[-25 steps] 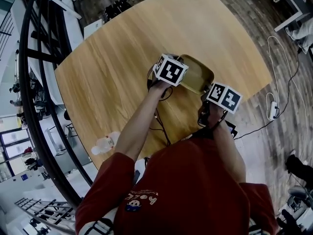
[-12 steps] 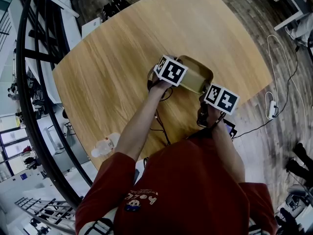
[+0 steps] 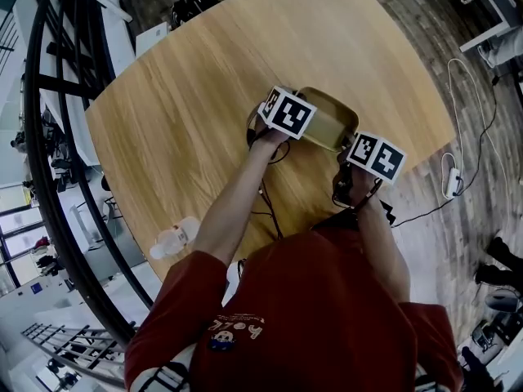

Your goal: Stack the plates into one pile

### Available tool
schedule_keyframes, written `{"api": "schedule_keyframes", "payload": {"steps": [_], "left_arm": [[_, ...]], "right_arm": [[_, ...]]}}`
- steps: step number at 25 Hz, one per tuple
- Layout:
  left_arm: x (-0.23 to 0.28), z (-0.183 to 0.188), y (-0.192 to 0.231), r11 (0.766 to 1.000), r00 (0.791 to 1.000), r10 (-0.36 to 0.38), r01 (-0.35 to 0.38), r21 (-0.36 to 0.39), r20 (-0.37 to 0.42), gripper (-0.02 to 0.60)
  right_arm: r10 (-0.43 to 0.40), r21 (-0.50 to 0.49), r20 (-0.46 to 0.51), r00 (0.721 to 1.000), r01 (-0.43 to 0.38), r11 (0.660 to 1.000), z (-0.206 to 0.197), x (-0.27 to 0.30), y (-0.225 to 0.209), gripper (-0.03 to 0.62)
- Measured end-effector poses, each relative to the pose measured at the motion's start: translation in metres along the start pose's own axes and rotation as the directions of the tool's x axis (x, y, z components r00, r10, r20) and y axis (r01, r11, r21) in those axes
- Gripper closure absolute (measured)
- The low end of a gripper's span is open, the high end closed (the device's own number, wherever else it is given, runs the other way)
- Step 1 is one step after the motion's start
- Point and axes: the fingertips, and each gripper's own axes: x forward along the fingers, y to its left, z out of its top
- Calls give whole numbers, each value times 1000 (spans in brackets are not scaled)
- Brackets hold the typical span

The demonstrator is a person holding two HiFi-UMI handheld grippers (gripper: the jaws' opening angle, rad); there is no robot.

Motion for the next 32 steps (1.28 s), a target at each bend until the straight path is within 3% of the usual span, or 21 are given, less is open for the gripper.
{"api": "schedule_keyframes", "payload": {"steps": [8,20,26,28,32], "left_arm": [[7,-16,9,1000,999,8,-9,-15,-41,549],[20,-39,11,995,992,86,-81,50,-96,520],[23,-45,13,994,991,108,-106,30,-76,506],[21,-45,15,994,992,108,-107,20,-69,495],[22,-47,17,995,995,86,-89,-53,-53,494]], "right_arm": [[-10,-44,-28,1000,9,999,-11,14,3,528],[-109,-181,27,994,112,977,-13,18,-2,517],[-123,-196,39,992,128,972,-12,19,-4,512],[-128,-192,38,991,133,972,-13,18,-5,471],[-116,-152,11,993,116,982,-17,26,-12,453]]}}
